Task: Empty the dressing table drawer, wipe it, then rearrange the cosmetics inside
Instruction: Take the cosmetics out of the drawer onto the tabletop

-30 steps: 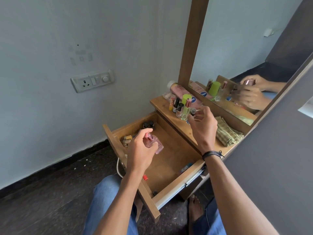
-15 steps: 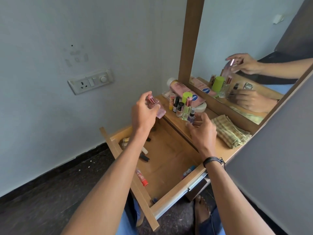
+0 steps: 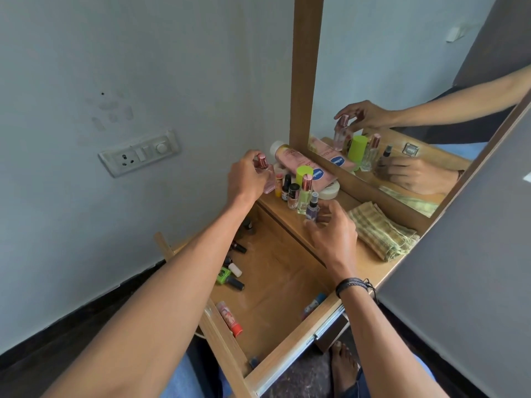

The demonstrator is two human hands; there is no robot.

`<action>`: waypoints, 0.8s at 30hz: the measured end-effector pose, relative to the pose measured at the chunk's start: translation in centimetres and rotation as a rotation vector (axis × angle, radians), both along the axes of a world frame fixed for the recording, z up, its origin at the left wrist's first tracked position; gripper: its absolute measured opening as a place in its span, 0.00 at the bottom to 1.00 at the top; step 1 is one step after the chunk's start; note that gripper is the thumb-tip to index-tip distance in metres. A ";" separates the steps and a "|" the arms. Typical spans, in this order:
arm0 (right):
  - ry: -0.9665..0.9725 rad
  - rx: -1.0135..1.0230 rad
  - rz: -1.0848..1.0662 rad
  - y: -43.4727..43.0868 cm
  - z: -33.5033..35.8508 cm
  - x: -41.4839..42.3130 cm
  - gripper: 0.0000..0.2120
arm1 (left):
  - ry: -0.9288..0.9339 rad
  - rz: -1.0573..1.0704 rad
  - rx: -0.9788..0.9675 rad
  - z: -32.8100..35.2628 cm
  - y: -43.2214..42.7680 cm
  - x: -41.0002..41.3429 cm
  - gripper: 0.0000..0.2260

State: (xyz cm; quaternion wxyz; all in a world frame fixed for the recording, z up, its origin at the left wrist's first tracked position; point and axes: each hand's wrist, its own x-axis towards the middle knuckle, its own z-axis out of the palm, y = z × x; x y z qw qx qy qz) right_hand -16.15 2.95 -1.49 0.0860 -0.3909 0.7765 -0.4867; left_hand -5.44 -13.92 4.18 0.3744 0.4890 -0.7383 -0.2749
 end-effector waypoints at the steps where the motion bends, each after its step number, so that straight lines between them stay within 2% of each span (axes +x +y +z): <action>1: -0.003 0.001 0.004 0.0 0.0 0.0 0.18 | -0.012 -0.013 0.009 0.0 -0.1 -0.2 0.17; 8: -0.024 0.002 0.024 -0.2 -0.1 -0.3 0.19 | -0.010 -0.041 0.153 0.1 -0.4 -0.1 0.17; 12: -0.037 0.003 0.030 -0.3 -0.2 -0.4 0.19 | 0.039 -0.075 0.255 -0.1 -0.3 0.3 0.23; 19: -0.041 0.006 0.027 0.0 0.4 -0.2 0.19 | 0.148 0.004 0.291 -1.5 2.6 4.0 0.23; 22: -0.046 -0.004 0.023 0.2 0.6 0.0 0.22 | 0.073 0.039 0.305 -3.9 5.0 7.1 0.21; 24: -0.030 -0.026 0.011 0.4 0.6 0.1 0.25 | -0.077 0.044 0.297 -5.7 6.5 9.2 0.19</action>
